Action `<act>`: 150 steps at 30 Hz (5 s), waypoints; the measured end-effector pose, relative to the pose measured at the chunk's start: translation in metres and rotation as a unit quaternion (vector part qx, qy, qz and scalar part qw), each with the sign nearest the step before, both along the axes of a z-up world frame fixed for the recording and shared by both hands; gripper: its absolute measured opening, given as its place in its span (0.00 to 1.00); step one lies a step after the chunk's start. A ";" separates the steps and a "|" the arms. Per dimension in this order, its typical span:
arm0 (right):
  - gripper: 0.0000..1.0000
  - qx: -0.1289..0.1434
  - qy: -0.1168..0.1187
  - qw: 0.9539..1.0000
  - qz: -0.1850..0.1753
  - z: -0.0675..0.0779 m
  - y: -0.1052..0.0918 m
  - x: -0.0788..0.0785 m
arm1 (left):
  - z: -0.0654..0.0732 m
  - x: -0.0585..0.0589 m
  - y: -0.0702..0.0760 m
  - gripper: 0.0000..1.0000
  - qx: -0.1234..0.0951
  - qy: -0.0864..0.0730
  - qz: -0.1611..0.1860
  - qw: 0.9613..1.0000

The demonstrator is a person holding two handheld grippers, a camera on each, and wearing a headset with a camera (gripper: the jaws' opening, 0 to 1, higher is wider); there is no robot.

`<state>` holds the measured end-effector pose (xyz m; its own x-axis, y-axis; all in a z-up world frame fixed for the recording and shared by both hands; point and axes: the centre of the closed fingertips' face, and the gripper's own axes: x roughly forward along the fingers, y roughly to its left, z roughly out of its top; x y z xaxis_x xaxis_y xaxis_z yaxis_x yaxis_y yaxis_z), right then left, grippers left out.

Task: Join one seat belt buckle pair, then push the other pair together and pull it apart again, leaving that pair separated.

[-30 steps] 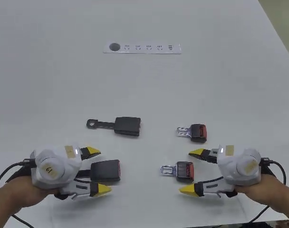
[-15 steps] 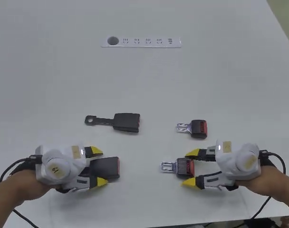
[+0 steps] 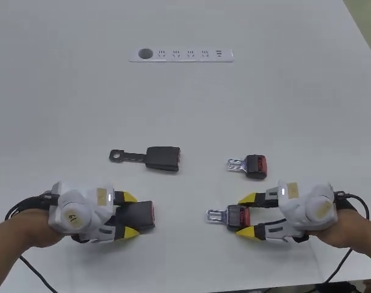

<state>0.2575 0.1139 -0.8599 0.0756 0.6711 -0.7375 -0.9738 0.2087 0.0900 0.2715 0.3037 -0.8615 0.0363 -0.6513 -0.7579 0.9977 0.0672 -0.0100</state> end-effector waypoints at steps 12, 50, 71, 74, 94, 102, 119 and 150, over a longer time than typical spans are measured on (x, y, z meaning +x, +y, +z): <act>0.35 -0.009 0.004 1.000 0.020 -0.001 0.001 0.000 | -0.001 0.000 -0.001 0.36 0.016 0.005 -0.038 0.999; 0.35 0.056 0.007 0.998 0.030 0.002 0.079 0.011 | -0.001 0.002 0.002 0.35 0.030 0.015 -0.035 0.999; 0.34 0.080 0.006 0.996 0.027 0.002 0.123 0.015 | -0.002 0.001 0.002 0.35 0.040 0.017 -0.043 0.998; 0.34 0.075 0.005 0.997 0.023 0.002 0.123 0.014 | -0.002 0.000 0.001 0.35 0.045 0.016 -0.047 0.998; 0.34 0.071 0.015 0.997 0.012 -0.001 0.144 0.015 | -0.001 0.000 0.002 0.35 0.051 0.022 -0.055 0.997; 0.34 0.072 0.011 0.997 0.010 -0.002 0.143 0.016 | -0.001 0.000 0.002 0.35 0.046 0.022 -0.050 0.997; 0.34 0.089 0.002 0.996 0.003 0.000 0.142 0.013 | 0.000 0.002 0.003 0.35 -0.007 0.022 -0.037 0.999; 0.33 0.119 -0.018 0.993 -0.004 0.002 0.142 0.010 | 0.002 0.001 0.004 0.35 -0.065 0.036 -0.037 0.997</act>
<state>0.2679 0.2560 -0.8575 0.1064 0.8246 -0.5556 -0.9756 0.1945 0.1019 0.2726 0.3080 -0.8596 -0.0659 -0.7426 -0.6665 0.9963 -0.0123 -0.0848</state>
